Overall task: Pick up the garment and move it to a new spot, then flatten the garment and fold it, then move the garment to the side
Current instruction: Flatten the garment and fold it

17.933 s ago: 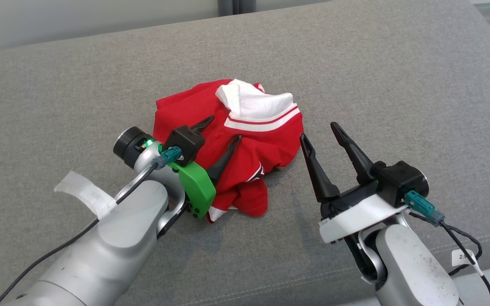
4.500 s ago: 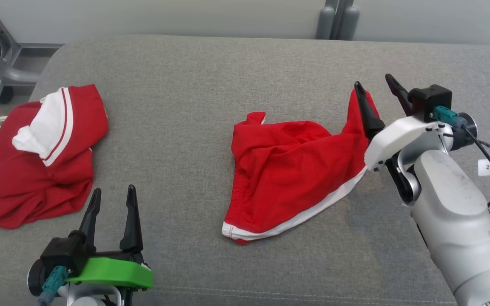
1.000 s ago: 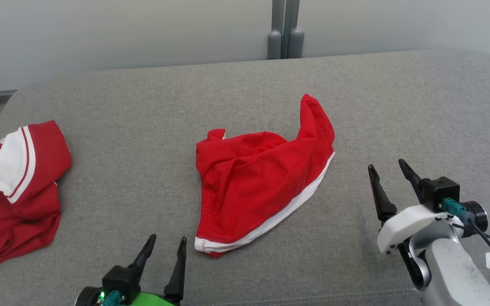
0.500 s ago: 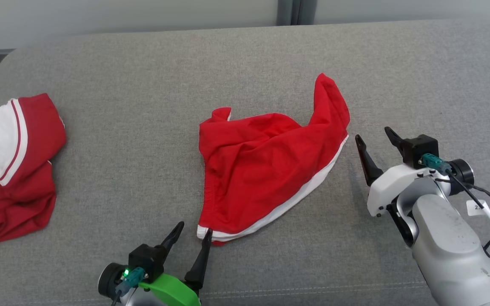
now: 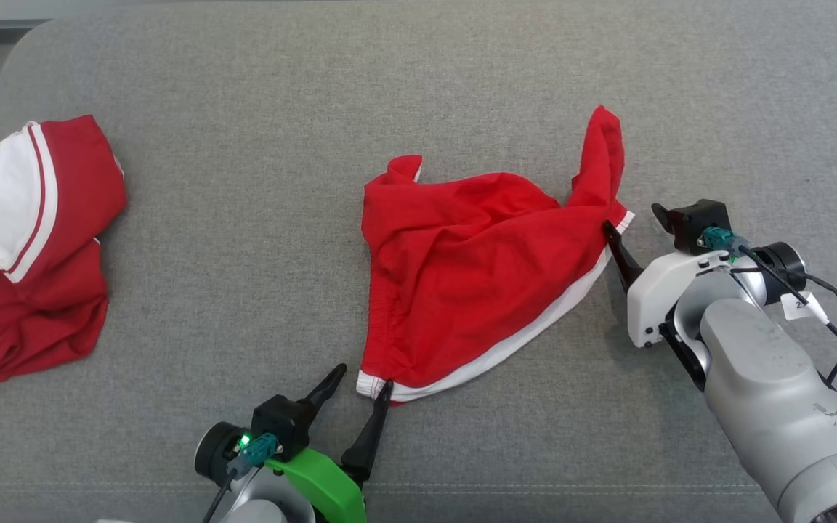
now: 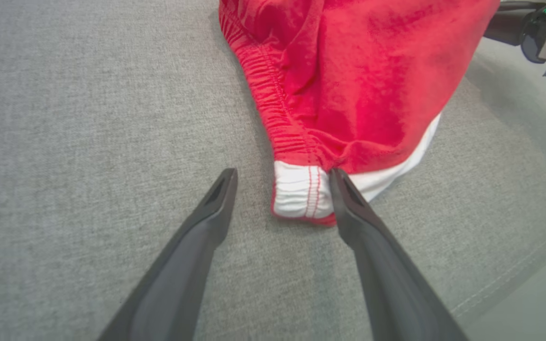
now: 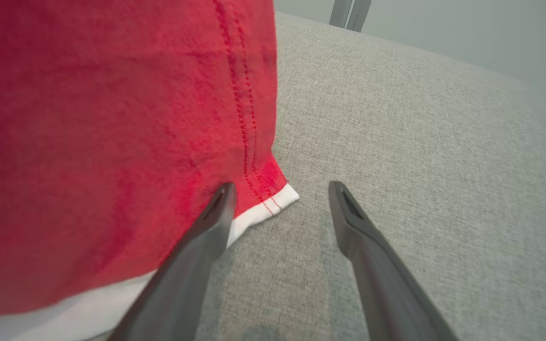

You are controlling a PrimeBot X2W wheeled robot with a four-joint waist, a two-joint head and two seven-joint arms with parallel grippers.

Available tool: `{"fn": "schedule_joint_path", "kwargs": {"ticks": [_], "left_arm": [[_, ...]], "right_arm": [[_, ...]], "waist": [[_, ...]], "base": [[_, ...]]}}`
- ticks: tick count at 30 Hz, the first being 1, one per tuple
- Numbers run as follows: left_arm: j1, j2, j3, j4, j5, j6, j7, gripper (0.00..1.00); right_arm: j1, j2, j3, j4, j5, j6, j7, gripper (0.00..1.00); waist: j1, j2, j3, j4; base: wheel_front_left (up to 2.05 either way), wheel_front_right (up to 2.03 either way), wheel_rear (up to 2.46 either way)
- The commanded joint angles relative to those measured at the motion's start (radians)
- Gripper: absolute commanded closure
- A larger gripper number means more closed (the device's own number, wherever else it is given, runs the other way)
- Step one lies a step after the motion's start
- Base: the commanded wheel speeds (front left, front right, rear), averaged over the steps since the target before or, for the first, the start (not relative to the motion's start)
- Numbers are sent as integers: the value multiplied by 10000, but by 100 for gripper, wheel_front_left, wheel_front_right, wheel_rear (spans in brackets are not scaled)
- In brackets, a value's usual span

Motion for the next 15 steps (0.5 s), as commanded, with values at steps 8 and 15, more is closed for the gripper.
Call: {"fn": "schedule_joint_path", "kwargs": {"ticks": [8,15], "left_arm": [[-625,-54,-667,374,-338,-15,-18,0],[-856,-36,-946,628,-678,-15,-1,100]], "right_arm": [[-688,48,445,1220,555,-7,107,11],[-764,62,835,1435,888,-10,34,100]], "waist": [[-1,0,458,506],[-1,0,465,563]], "base": [[0,0,0],[0,0,0]]}}
